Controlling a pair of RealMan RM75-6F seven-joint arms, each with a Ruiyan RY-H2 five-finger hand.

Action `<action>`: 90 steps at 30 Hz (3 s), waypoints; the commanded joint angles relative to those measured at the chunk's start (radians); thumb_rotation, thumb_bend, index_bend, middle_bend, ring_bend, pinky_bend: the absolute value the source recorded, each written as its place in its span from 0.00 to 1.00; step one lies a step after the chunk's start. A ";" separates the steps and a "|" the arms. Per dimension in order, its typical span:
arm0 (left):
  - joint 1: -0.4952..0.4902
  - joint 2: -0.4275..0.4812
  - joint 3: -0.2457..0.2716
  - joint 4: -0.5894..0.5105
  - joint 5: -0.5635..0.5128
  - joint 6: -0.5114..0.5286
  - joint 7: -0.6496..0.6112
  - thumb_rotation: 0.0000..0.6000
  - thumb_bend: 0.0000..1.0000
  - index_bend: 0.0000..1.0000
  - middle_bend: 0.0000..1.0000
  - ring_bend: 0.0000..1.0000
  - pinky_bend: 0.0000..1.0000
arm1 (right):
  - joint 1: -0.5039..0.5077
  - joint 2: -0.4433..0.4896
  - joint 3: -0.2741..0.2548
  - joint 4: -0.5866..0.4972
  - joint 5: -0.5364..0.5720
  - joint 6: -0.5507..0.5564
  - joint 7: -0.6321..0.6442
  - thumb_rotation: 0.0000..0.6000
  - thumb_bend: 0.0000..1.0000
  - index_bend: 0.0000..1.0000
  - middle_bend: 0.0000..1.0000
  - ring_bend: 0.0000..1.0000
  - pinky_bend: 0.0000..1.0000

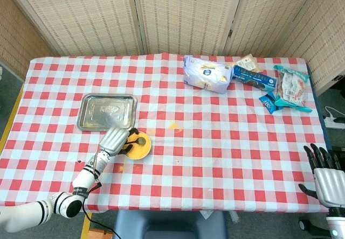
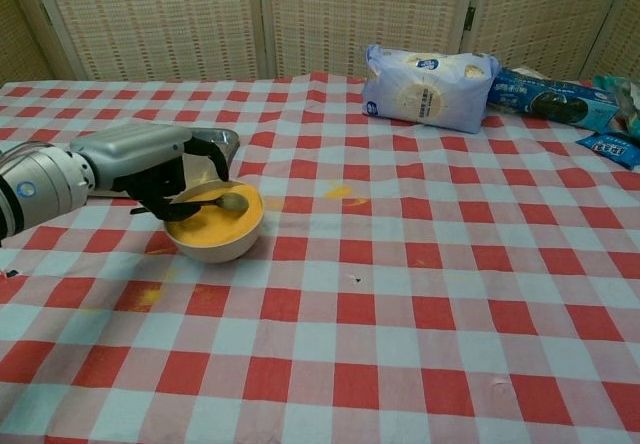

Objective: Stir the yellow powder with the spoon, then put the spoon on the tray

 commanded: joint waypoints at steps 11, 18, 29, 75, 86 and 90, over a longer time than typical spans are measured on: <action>0.089 0.110 0.062 -0.093 0.107 0.123 -0.064 1.00 0.41 0.29 1.00 1.00 1.00 | 0.001 -0.002 -0.009 -0.003 -0.013 0.000 -0.006 1.00 0.03 0.00 0.00 0.00 0.00; 0.196 0.107 0.104 -0.047 0.225 0.324 -0.111 1.00 0.41 0.40 1.00 1.00 1.00 | 0.000 -0.003 -0.022 -0.010 -0.036 0.003 -0.011 1.00 0.03 0.00 0.00 0.00 0.00; 0.306 -0.185 0.123 0.346 0.350 0.594 -0.095 1.00 0.41 0.47 1.00 1.00 1.00 | -0.004 0.000 -0.044 -0.019 -0.084 0.015 -0.007 1.00 0.03 0.00 0.00 0.00 0.00; 0.259 -0.464 0.107 0.894 0.404 0.604 -0.220 1.00 0.40 0.53 1.00 1.00 1.00 | -0.008 -0.003 -0.044 -0.019 -0.083 0.013 -0.014 1.00 0.03 0.00 0.00 0.00 0.00; 0.262 -0.452 0.112 0.878 0.405 0.606 -0.222 1.00 0.41 0.53 1.00 1.00 1.00 | -0.008 -0.004 -0.044 -0.021 -0.084 0.014 -0.020 1.00 0.03 0.00 0.00 0.00 0.00; 0.259 -0.448 0.109 0.874 0.400 0.593 -0.221 1.00 0.40 0.53 1.00 1.00 1.00 | -0.010 -0.005 -0.044 -0.022 -0.083 0.017 -0.021 1.00 0.03 0.00 0.00 0.00 0.00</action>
